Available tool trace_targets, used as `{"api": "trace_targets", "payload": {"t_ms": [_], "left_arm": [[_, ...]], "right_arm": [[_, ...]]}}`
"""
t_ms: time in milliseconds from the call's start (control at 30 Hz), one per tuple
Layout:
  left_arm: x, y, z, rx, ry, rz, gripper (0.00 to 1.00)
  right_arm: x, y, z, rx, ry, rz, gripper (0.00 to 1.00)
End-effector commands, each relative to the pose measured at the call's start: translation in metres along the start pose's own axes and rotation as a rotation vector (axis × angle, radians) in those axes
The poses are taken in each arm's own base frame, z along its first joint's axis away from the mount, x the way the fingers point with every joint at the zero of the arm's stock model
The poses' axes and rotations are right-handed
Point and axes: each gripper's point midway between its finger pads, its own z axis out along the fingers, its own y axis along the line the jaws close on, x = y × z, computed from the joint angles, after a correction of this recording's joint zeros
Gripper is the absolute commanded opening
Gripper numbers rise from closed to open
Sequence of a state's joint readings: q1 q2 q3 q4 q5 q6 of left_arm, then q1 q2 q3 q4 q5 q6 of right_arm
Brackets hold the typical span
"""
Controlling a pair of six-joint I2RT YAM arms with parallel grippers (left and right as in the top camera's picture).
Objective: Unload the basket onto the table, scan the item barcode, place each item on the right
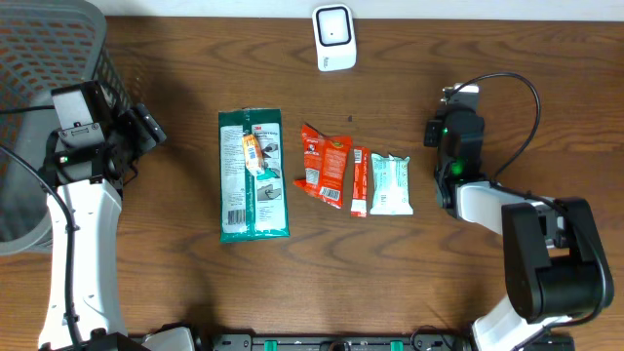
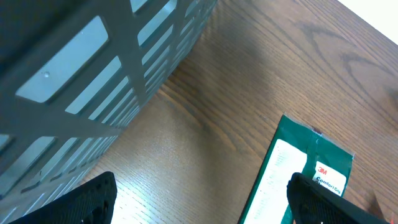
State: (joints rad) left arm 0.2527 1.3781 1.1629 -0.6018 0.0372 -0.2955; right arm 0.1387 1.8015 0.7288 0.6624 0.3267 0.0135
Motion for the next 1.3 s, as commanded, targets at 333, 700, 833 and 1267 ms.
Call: {"api": "trace_targets", "payload": {"t_ms": [333,700,833,1267], "left_arm": [[-0.01,0.005,-0.008,-0.02,-0.04,-0.014,0.88],[-0.01,0.005,-0.008,-0.02,-0.04,-0.014,0.88],[-0.01,0.005,-0.008,-0.02,-0.04,-0.013,0.88],[-0.01,0.005,-0.008,-0.02,-0.04,-0.014,0.88]], "right_arm": [[-0.052,0.008,-0.03,-0.087,-0.106,0.07,0.01],[-0.095,0.027,-0.037,-0.242,-0.297,0.099,0.01],[-0.091,0.035,-0.031,-0.283,-0.318,0.097,0.01],[-0.052,0.046,-0.004,-0.297,-0.289,0.095,0.01]]}}
